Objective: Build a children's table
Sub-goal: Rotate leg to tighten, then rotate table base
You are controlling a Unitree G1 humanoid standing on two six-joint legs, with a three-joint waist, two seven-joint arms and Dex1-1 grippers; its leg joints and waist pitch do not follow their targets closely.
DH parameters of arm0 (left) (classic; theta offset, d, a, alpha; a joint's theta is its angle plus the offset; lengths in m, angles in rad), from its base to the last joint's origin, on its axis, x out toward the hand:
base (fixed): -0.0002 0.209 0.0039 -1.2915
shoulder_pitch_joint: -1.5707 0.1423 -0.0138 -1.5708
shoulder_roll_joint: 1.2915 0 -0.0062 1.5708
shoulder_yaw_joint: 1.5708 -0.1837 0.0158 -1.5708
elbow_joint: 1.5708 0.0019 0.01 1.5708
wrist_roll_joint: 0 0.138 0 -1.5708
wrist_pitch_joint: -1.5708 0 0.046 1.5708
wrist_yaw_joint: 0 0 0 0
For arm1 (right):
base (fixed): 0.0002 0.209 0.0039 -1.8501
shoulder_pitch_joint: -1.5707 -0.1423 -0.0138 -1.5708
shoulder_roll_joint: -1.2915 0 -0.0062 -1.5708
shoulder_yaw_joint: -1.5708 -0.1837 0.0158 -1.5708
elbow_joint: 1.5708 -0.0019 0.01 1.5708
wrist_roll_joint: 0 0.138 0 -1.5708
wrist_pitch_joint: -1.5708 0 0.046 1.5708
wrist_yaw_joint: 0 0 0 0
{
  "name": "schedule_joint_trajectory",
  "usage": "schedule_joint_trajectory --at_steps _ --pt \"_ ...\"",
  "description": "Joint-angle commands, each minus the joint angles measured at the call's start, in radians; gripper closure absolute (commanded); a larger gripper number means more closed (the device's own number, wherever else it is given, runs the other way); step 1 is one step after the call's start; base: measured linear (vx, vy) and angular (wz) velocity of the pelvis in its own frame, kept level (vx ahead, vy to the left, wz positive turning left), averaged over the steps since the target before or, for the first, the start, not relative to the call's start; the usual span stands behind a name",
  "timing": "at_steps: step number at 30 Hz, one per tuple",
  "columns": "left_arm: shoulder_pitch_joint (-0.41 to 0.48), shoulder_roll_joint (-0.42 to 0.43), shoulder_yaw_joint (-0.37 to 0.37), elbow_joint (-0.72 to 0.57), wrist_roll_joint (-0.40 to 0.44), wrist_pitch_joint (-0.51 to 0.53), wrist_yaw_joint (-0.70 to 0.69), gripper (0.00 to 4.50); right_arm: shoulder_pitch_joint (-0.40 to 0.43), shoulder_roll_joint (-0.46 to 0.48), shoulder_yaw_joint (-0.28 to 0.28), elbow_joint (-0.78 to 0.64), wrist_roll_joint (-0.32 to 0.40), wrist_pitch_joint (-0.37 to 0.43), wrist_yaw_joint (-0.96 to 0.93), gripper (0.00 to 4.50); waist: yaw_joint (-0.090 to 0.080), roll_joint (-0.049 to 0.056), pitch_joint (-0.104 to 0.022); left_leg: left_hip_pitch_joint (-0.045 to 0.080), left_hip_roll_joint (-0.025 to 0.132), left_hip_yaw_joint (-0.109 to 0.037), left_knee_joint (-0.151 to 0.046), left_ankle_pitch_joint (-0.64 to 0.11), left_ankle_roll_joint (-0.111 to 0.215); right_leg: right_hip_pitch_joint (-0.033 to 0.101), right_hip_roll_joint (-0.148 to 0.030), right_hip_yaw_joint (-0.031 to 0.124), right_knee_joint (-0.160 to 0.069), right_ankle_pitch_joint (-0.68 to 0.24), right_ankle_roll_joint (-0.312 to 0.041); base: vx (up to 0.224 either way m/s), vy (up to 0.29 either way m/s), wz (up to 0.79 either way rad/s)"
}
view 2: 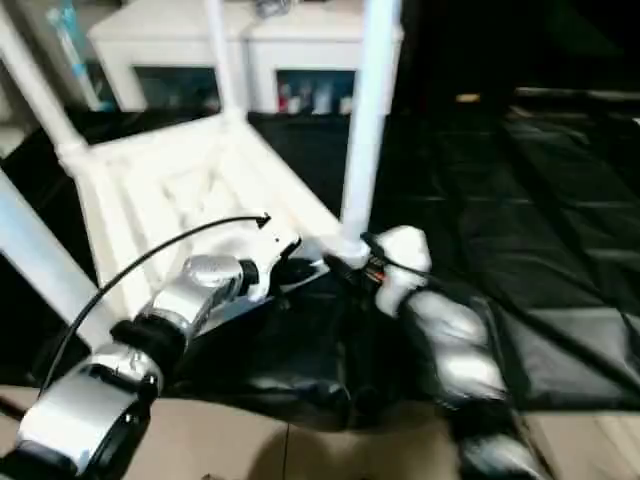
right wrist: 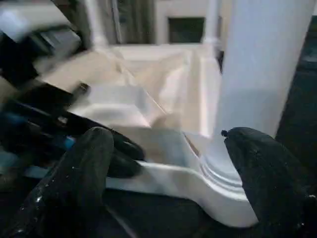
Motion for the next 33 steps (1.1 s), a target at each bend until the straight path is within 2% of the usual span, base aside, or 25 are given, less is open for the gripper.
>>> schedule_joint_trajectory --at_steps 1,2,5,6,7,8,9,10,11,12,13,15,17,18,19,20,21,22,23,24,25,26,28,29,33 --pt "-0.001 0.005 0.010 -0.029 -0.006 -0.011 -0.006 3.53 0.005 -0.008 -0.001 -0.044 0.031 0.025 0.033 0.56 0.007 -0.018 -0.066 0.003 0.031 -0.013 -0.075 -0.277 0.098 0.046 -0.030 0.023 -0.070 -0.299 -0.192 0.000 0.000 0.00" --pt "0.007 0.008 0.016 -0.061 -0.018 -0.006 -0.019 3.40 0.014 -0.022 0.000 -0.069 0.046 0.038 0.065 0.56 0.010 -0.018 -0.068 0.005 0.032 -0.012 -0.072 -0.255 0.100 0.047 -0.031 0.025 -0.064 -0.252 -0.212 0.051 0.007 0.04" --pt "0.029 0.015 0.027 -0.129 -0.041 0.011 -0.043 3.21 0.028 -0.040 -0.001 -0.115 0.076 0.058 0.115 0.56 0.012 -0.020 -0.071 0.004 0.031 -0.008 -0.063 -0.213 0.121 0.046 -0.032 0.027 -0.054 -0.192 -0.236 0.061 0.006 0.04" --pt "0.069 0.033 0.033 -0.222 -0.066 0.053 -0.072 3.16 0.022 -0.029 -0.010 -0.144 0.112 0.089 0.120 0.56 0.011 -0.021 -0.073 0.001 0.031 -0.009 -0.061 -0.196 0.127 0.049 -0.031 0.027 -0.048 -0.167 -0.242 0.069 0.006 0.01" --pt "0.087 0.042 0.035 -0.258 -0.076 0.071 -0.082 3.08 0.016 -0.020 -0.015 -0.151 0.127 0.105 0.113 0.56 0.013 -0.021 -0.078 -0.005 0.034 -0.012 -0.057 -0.137 0.147 0.057 -0.034 0.027 -0.033 -0.084 -0.262 0.067 0.001 -0.04" --pt "0.087 0.042 0.035 -0.258 -0.076 0.071 -0.082 2.97 0.016 -0.020 -0.015 -0.151 0.127 0.105 0.113 0.56 0.011 -0.016 -0.082 -0.006 0.032 -0.012 -0.048 -0.080 0.170 0.052 -0.029 0.026 -0.021 -0.001 -0.280 0.059 -0.004 -0.02" --pt "0.142 0.074 0.029 -0.357 -0.094 0.120 -0.116 2.88 0.005 -0.013 -0.007 -0.158 0.128 0.122 0.109 0.56 0.012 -0.019 -0.092 -0.001 0.032 -0.010 -0.036 -0.012 0.193 0.051 -0.026 0.026 -0.008 0.099 -0.301 0.059 -0.004 -0.02" --pt "0.165 0.088 0.023 -0.397 -0.098 0.140 -0.132 2.82 0.001 -0.013 0.000 -0.158 0.122 0.124 0.110 0.56 0.011 -0.020 -0.092 -0.009 0.031 -0.012 -0.035 0.024 0.211 0.055 -0.027 0.026 -0.003 0.136 -0.309 0.053 -0.006 0.00" --pt "0.184 0.100 0.017 -0.431 -0.104 0.158 -0.149 2.66 -0.001 -0.012 0.004 -0.160 0.121 0.129 0.113 0.56 0.012 -0.016 -0.088 -0.007 0.027 -0.006 -0.030 0.047 0.232 0.045 -0.023 0.025 -0.004 0.153 -0.317 0.000 0.000 0.00" --pt "0.216 0.120 0.009 -0.490 -0.114 0.187 -0.172 2.66 -0.006 -0.009 0.006 -0.160 0.123 0.134 0.115 0.56 0.015 -0.018 -0.088 -0.005 0.029 -0.006 -0.029 0.033 0.234 0.048 -0.026 0.025 -0.004 0.126 -0.316 0.000 0.000 0.00" --pt "0.250 0.141 0.003 -0.554 -0.131 0.221 -0.196 2.52 -0.012 -0.007 0.006 -0.158 0.127 0.142 0.118 0.56 0.018 -0.014 -0.090 -0.004 0.034 -0.007 -0.030 0.030 0.228 0.048 -0.029 0.025 -0.002 0.104 -0.316 0.000 0.000 0.00" --pt "0.305 0.175 -0.003 -0.661 -0.164 0.279 -0.229 2.45 -0.023 -0.007 0.006 -0.153 0.130 0.150 0.122 0.56 0.017 -0.018 -0.082 -0.006 0.033 -0.002 -0.033 -0.005 0.214 0.042 -0.024 0.026 -0.010 0.039 -0.303 0.000 0.000 0.00" --pt "0.366 0.216 -0.008 -0.790 -0.213 0.350 -0.269 2.26 -0.040 -0.011 0.004 -0.147 0.130 0.160 0.120 0.56 0.021 -0.016 -0.076 -0.003 0.039 -0.001 -0.040 -0.067 0.169 0.036 -0.024 0.028 -0.014 -0.056 -0.290 0.000 0.000 0.00" --pt "0.366 0.216 -0.008 -0.790 -0.213 0.350 -0.269 2.26 -0.040 -0.011 0.004 -0.147 0.130 0.160 0.120 0.56 0.021 -0.016 -0.076 -0.003 0.039 -0.001 -0.040 -0.067 0.169 0.036 -0.024 0.028 -0.014 -0.056 -0.290 0.000 0.000 0.00" --pt "0.375 0.224 -0.009 -0.810 -0.219 0.361 -0.274 2.11 -0.045 -0.010 0.004 -0.145 0.129 0.161 0.118 0.56 0.021 -0.015 -0.068 -0.003 0.038 0.001 -0.046 -0.130 0.137 0.033 -0.022 0.029 -0.023 -0.140 -0.269 -0.052 -0.002 0.01" --pt "0.386 0.236 -0.014 -0.835 -0.228 0.377 -0.287 2.11 -0.051 -0.009 0.007 -0.142 0.123 0.159 0.115 0.56 0.021 -0.012 -0.066 0.005 0.038 0.003 -0.050 -0.192 0.099 0.029 -0.021 0.031 -0.031 -0.212 -0.245 -0.057 -0.006 0.04" --pt "0.402 0.252 -0.027 -0.881 -0.229 0.408 -0.300 1.93 -0.063 -0.003 0.012 -0.131 0.110 0.156 0.105 0.56 0.022 -0.014 -0.066 0.008 0.039 0.002 -0.052 -0.220 0.072 0.027 -0.021 0.032 -0.034 -0.249 -0.224 -0.057 -0.006 0.04" --pt "0.402 0.252 -0.027 -0.881 -0.229 0.408 -0.300 1.86 -0.063 -0.003 0.012 -0.131 0.110 0.156 0.105 0.56 0.022 -0.014 -0.065 0.007 0.039 0.001 -0.054 -0.224 0.063 0.027 -0.021 0.033 -0.035 -0.258 -0.216 -0.057 -0.008 0.03" --pt "0.413 0.263 -0.046 -0.920 -0.209 0.444 -0.290 1.74 -0.077 0.004 0.018 -0.113 0.088 0.146 0.086 0.56 0.022 -0.014 -0.062 0.005 0.035 0.000 -0.058 -0.247 0.040 0.027 -0.021 0.033 -0.041 -0.302 -0.188 -0.052 -0.007 0.00" --pt "0.414 0.264 -0.049 -0.924 -0.206 0.448 -0.288 1.74 -0.079 0.004 0.018 -0.111 0.085 0.145 0.083 0.56 0.022 -0.014 -0.062 0.005 0.035 0.000 -0.058 -0.247 0.040 0.027 -0.021 0.033 -0.041 -0.302 -0.188 -0.052 -0.007 0.00" --pt "0.416 0.270 -0.067 -0.931 -0.182 0.455 -0.280 1.62 -0.086 0.010 0.021 -0.102 0.077 0.139 0.076 0.56 0.020 -0.012 -0.059 0.003 0.034 -0.002 -0.062 -0.279 0.019 0.025 -0.021 0.034 -0.046 -0.352 -0.160 0.000 0.000 0.00" --pt "0.420 0.274 -0.085 -0.944 -0.165 0.478 -0.262 1.43 -0.096 0.017 0.025 -0.090 0.063 0.135 0.057 0.56 0.019 -0.011 -0.059 0.005 0.033 -0.002 -0.063 -0.292 0.014 0.024 -0.021 0.034 -0.048 -0.368 -0.152 0.000 0.000 0.00" --pt "0.422 0.277 -0.104 -0.952 -0.150 0.498 -0.245 1.37 -0.105 0.025 0.028 -0.080 0.051 0.128 0.041 0.56 0.017 -0.011 -0.060 0.005 0.030 -0.005 -0.064 -0.302 0.001 0.025 -0.021 0.033 -0.052 -0.396 -0.134 0.000 0.000 0.00" --pt "0.431 0.284 -0.151 -0.964 -0.109 0.532 -0.206 1.22 -0.128 0.051 0.041 -0.052 0.015 0.101 -0.008 0.56 0.018 -0.007 -0.061 0.005 0.031 -0.006 -0.065 -0.304 -0.006 0.022 -0.021 0.034 -0.054 -0.396 -0.125 0.000 0.000 0.00" --pt "0.440 0.285 -0.165 -0.975 -0.091 0.560 -0.178 0.92 -0.156 0.070 0.036 -0.012 -0.011 0.086 -0.066 0.56 0.011 -0.010 -0.062 0.003 0.027 -0.007 -0.065 -0.311 -0.010 0.023 -0.018 0.032 -0.055 -0.396 -0.122 0.000 0.000 0.00"
